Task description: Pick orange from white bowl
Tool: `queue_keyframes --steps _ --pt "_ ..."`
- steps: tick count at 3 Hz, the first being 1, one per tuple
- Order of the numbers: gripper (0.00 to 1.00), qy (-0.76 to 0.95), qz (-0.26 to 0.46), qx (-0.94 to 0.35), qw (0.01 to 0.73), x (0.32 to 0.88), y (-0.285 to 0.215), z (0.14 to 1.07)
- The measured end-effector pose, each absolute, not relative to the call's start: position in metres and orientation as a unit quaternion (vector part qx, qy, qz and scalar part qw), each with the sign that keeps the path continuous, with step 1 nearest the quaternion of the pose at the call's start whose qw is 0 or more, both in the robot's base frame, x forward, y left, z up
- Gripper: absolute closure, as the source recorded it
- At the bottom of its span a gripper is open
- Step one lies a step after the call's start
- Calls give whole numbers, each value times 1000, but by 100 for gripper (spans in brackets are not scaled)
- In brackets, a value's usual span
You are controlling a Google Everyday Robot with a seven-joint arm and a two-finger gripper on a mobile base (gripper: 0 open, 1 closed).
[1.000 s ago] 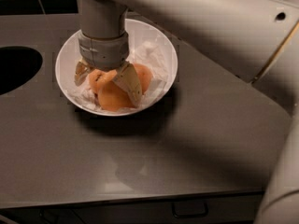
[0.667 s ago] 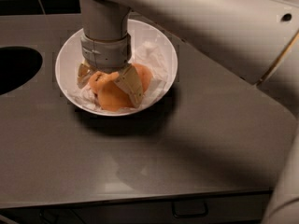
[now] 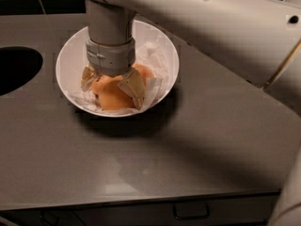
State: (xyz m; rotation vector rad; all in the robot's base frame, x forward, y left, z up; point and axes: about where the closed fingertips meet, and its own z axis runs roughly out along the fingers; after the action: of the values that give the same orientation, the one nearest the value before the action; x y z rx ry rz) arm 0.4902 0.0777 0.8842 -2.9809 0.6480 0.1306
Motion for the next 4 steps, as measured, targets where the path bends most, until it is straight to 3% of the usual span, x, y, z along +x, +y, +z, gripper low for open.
queue_keyframes --steps 2,4 --pt "17 217 54 -974 43 490 72 875" --pt "60 217 53 -974 43 490 72 876"
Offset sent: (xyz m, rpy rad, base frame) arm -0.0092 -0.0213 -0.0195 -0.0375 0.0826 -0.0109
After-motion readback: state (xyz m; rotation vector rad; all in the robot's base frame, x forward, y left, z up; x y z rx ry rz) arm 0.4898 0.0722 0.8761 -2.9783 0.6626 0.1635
